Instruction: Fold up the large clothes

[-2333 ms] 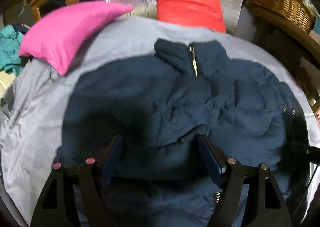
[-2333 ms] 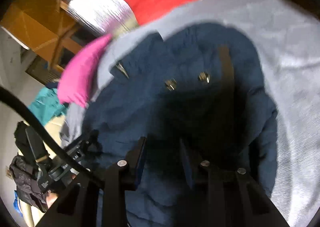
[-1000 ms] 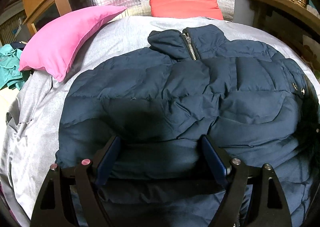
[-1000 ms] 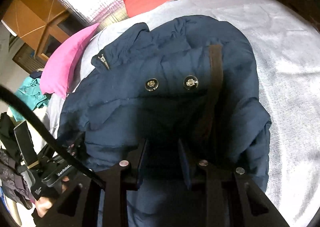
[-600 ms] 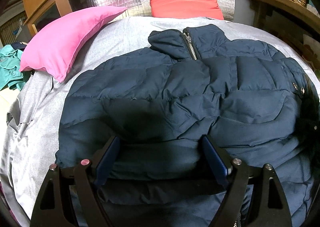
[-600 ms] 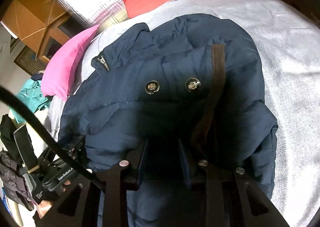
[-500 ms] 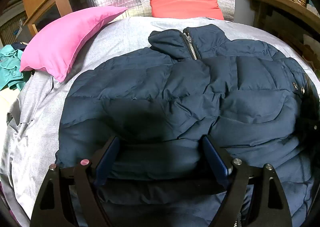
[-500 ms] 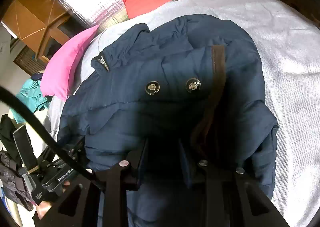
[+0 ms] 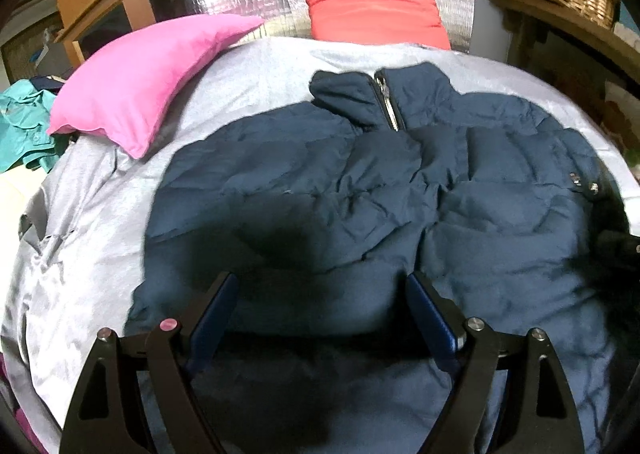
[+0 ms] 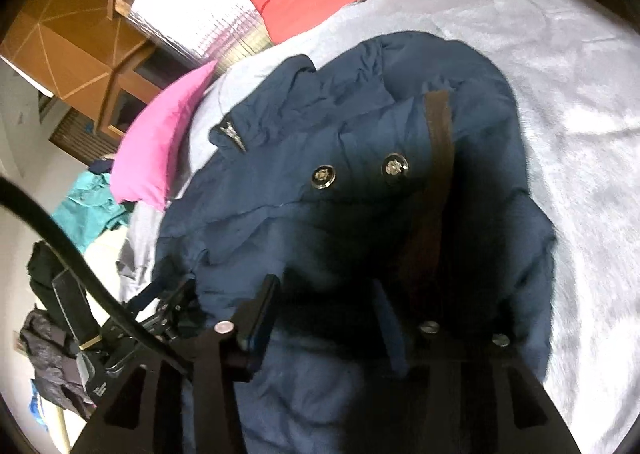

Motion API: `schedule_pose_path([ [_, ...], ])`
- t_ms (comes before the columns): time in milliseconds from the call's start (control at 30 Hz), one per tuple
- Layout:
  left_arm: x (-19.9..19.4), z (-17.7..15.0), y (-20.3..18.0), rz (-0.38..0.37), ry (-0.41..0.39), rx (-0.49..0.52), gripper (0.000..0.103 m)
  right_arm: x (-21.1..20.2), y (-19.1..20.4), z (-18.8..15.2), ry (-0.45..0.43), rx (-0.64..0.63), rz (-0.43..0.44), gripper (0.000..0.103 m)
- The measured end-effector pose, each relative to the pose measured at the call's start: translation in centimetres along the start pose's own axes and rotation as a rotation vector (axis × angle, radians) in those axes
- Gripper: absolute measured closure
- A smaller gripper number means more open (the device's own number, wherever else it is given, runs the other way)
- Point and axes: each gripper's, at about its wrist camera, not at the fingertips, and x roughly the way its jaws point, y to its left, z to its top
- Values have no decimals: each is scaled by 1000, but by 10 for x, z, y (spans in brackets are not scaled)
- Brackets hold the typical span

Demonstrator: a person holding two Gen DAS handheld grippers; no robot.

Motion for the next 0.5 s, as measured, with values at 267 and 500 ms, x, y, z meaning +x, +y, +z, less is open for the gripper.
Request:
schedule_pose_path([
  [267, -61, -42, 35, 44, -99, -7, 17, -68, -2, -28, -116, -59, 38, 38],
  [500, -100, -100, 75, 109, -119, -52, 17, -121, -10, -74, -197, -97, 85, 31],
])
